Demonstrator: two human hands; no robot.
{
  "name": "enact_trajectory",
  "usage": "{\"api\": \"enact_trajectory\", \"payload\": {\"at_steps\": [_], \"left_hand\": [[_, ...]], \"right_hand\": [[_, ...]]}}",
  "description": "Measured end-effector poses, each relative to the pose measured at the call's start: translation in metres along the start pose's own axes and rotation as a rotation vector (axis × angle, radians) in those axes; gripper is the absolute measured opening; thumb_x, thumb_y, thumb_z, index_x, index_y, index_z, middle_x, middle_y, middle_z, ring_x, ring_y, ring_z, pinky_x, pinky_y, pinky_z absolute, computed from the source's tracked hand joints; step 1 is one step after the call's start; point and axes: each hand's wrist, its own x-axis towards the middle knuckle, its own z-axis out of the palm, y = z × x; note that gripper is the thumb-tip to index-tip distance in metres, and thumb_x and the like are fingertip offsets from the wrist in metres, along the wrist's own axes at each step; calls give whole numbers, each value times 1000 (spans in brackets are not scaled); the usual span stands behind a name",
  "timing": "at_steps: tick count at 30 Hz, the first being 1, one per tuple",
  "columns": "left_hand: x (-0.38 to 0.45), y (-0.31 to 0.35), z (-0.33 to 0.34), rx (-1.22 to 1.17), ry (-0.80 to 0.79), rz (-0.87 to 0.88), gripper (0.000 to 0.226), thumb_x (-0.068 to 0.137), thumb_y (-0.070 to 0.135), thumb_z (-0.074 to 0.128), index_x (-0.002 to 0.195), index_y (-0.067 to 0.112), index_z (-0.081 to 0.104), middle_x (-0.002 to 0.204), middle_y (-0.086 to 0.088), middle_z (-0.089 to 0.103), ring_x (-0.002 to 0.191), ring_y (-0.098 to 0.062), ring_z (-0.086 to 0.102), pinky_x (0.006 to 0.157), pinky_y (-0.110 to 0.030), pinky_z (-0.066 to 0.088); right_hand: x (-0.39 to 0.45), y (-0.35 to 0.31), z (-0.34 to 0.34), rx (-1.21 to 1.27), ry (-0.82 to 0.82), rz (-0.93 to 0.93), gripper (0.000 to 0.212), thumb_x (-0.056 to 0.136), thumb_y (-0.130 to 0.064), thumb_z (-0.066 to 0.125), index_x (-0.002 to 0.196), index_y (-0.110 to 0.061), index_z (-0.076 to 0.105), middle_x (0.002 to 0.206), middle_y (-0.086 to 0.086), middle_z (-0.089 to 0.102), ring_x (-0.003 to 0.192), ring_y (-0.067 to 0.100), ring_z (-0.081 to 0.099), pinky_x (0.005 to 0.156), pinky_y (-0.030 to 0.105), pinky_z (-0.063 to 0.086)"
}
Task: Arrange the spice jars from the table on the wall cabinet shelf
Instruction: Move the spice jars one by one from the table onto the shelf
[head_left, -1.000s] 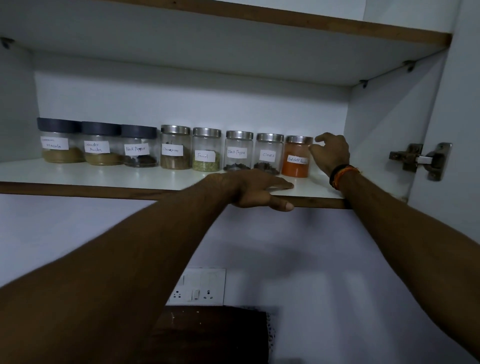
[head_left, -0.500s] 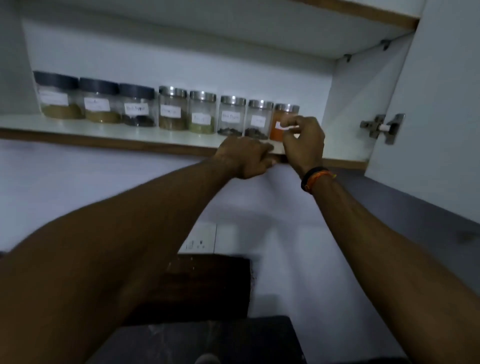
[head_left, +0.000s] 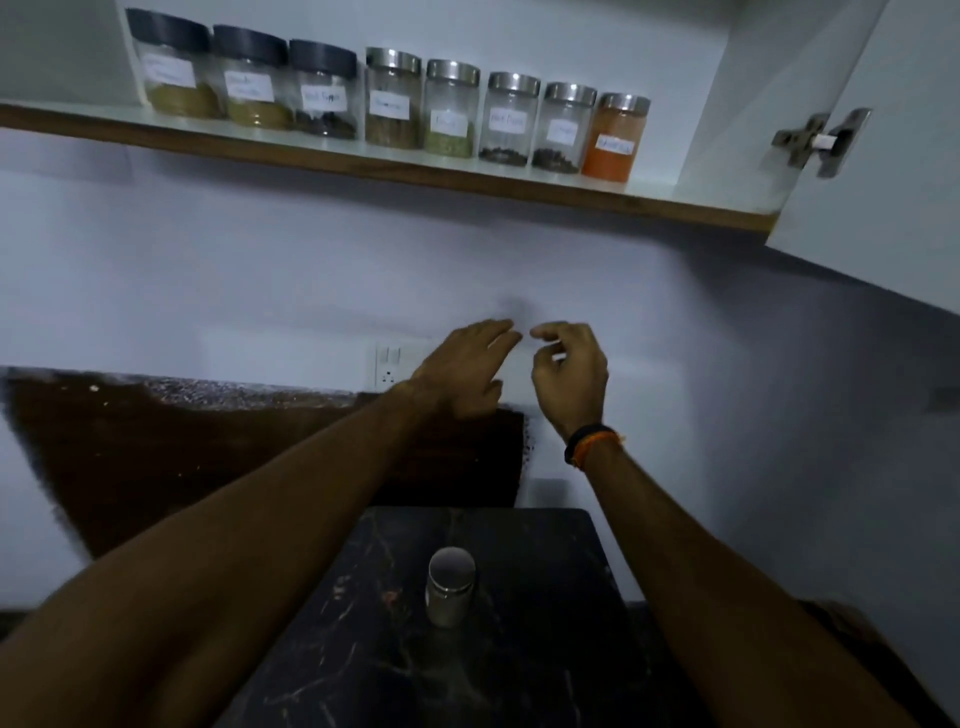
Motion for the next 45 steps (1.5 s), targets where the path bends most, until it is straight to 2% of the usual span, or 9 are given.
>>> {"api": "enact_trajectory", "payload": {"at_steps": [5, 8, 17, 21, 24, 28, 32, 38, 45], "left_hand": [[-53, -9, 41, -85, -232, -140, 71, 88, 19, 61, 152, 6, 34, 155, -18, 39, 142, -33, 36, 117, -41, 30], [-82, -13, 60, -159, -301, -246, 67, 88, 19, 61, 150, 9, 37, 148, -17, 46, 134, -33, 44, 112, -43, 37], [-163, -10, 116, -391, -418, -435, 55, 89, 18, 64, 141, 8, 47, 137, -15, 55, 125, -32, 53, 104, -42, 45], [-199, -10, 143, -440, -489, -543, 57, 89, 12, 63, 142, 7, 43, 139, -16, 54, 126, -31, 54, 103, -42, 47], [-218, -12, 161, -475, -534, -604, 55, 91, 14, 63, 142, 12, 43, 136, -12, 56, 123, -29, 56, 103, -46, 49], [-224, -18, 176, -515, -568, -647, 53, 92, 15, 62, 142, 14, 43, 134, -11, 57, 121, -26, 57, 103, -44, 49], [-216, -24, 184, -533, -581, -678, 60, 92, 16, 63, 147, 15, 38, 138, -12, 55, 123, -26, 56, 104, -45, 48], [-209, -27, 193, -563, -598, -679, 62, 92, 15, 63, 148, 16, 36, 138, -11, 55, 122, -25, 56, 102, -40, 48], [-215, -24, 199, -613, -624, -684, 59, 94, 12, 61, 147, 16, 36, 132, -11, 59, 117, -25, 59, 95, -34, 48]], "right_hand": [[-76, 34, 23, -88, -250, 181, 31, 82, 8, 55, 100, -10, 72, 108, 8, 66, 97, 23, 65, 86, 25, 49], [-116, 53, 32, -165, -402, 279, 30, 84, 4, 58, 105, -12, 72, 113, 9, 65, 105, 25, 63, 89, 23, 44], [-195, 87, 64, -401, -983, 411, 41, 92, -18, 67, 132, -11, 61, 136, 15, 55, 123, 30, 54, 104, 38, 44], [-218, 91, 79, -411, -985, 517, 50, 91, -27, 67, 139, -14, 57, 138, 16, 50, 123, 32, 53, 104, 41, 47], [-230, 92, 90, -449, -978, 551, 69, 88, -29, 68, 151, -19, 41, 145, 17, 42, 131, 36, 47, 109, 49, 44], [-237, 95, 105, -506, -1040, 590, 96, 86, -39, 75, 161, -26, 16, 163, 18, 18, 148, 42, 26, 116, 59, 34], [-238, 100, 118, -532, -1055, 600, 98, 88, -40, 74, 162, -30, 10, 169, 17, -3, 154, 43, 8, 118, 64, 26], [-246, 111, 124, -524, -1116, 628, 84, 86, -41, 76, 155, -26, 30, 161, 16, 21, 144, 41, 32, 112, 60, 39], [-260, 116, 123, -529, -998, 553, 72, 86, -41, 76, 146, -24, 39, 150, 15, 34, 133, 38, 44, 105, 56, 47]]}}
